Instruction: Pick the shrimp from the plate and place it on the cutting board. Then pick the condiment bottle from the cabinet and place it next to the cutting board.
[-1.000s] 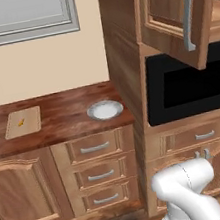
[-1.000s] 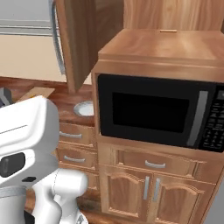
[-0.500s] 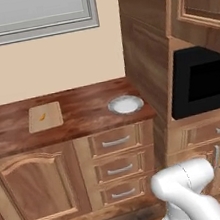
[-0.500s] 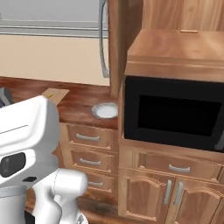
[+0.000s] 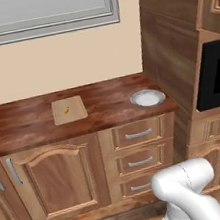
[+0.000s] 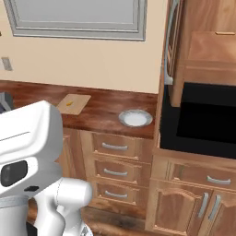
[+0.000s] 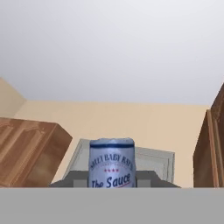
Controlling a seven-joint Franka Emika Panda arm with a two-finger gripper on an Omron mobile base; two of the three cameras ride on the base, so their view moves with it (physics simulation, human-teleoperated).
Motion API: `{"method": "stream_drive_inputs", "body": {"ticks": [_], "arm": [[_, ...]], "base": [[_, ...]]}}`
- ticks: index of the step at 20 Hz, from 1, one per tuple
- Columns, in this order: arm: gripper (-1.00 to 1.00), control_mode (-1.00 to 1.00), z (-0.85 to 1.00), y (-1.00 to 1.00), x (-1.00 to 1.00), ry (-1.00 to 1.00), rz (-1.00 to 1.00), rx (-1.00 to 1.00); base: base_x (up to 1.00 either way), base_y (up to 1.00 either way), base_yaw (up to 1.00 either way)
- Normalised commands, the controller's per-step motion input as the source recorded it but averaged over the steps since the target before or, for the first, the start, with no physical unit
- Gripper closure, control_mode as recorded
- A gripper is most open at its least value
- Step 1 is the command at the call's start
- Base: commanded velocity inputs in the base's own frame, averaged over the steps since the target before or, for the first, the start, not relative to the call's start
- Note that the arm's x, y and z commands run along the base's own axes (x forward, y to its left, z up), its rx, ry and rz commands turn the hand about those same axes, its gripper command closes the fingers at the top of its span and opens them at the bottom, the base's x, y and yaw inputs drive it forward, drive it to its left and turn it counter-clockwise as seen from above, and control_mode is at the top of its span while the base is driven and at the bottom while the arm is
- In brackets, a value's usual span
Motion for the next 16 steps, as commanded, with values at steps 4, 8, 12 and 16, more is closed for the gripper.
{"method": "stream_drive_inputs", "body": {"ticks": [4,8,12,16], "arm": [[1.0,1.0,0.0,0.0,0.0,0.0,0.0,0.0],[1.0,1.0,0.0,0.0,0.0,0.0,0.0,0.0],[1.0,1.0,0.0,0.0,0.0,0.0,0.0,0.0],[1.0,1.0,0.0,0.0,0.0,0.0,0.0,0.0]], "base": [[-0.27,0.63,0.0],[-0.26,0.64,0.0],[-0.24,0.66,0.0],[-0.23,0.69,0.0]]}}
